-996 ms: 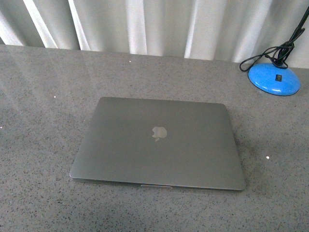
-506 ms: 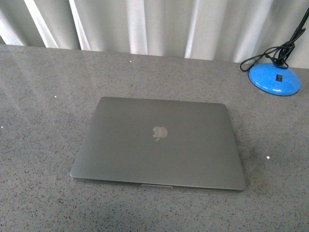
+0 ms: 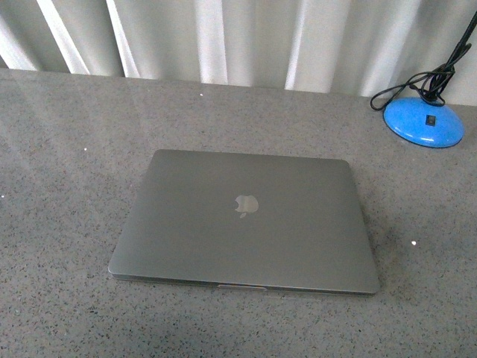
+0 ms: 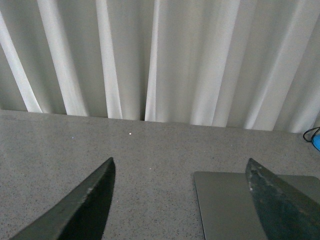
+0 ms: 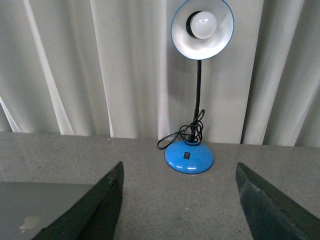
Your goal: Close laptop
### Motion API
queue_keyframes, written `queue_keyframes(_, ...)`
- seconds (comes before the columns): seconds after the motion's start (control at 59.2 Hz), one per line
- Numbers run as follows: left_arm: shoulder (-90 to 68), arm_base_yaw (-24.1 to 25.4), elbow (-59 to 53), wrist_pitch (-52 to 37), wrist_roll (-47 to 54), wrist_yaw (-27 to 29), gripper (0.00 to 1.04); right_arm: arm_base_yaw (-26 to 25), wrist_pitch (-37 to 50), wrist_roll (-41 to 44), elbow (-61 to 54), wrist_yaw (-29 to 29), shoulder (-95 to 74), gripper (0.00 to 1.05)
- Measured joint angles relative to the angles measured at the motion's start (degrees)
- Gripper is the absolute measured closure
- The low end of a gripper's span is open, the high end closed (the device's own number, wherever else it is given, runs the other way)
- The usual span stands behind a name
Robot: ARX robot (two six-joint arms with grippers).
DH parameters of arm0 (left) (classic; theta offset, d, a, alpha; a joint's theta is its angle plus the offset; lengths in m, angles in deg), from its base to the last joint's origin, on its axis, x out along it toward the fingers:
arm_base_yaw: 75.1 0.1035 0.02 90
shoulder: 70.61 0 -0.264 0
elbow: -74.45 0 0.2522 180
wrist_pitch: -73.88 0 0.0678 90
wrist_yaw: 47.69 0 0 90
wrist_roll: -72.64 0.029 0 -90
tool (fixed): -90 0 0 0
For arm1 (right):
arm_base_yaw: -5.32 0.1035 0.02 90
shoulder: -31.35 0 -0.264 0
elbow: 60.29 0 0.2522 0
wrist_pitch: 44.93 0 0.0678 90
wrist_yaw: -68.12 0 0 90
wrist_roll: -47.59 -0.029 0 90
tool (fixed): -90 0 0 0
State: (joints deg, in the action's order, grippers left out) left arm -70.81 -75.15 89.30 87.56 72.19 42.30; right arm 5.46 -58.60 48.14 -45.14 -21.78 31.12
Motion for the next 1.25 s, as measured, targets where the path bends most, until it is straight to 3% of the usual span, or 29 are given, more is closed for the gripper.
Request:
queue_keyframes(0.084,0.0,0.0,0.0,0.0,0.0,0.0,0.06,0.0,0.0,0.0,0.0,0.0,0.0,0.15)
queue_keyframes(0.135,0.0,0.0,0.0,0.0,0.0,0.0,0.07,0.0,0.0,-0.2,0.0,0.0,0.0,0.08)
queue_keyframes(1.249,0.0,0.0,0.0,0.0,0.0,0.0,0.07,0.0,0.0,-0.4,0.0,0.0,0.0,0.10)
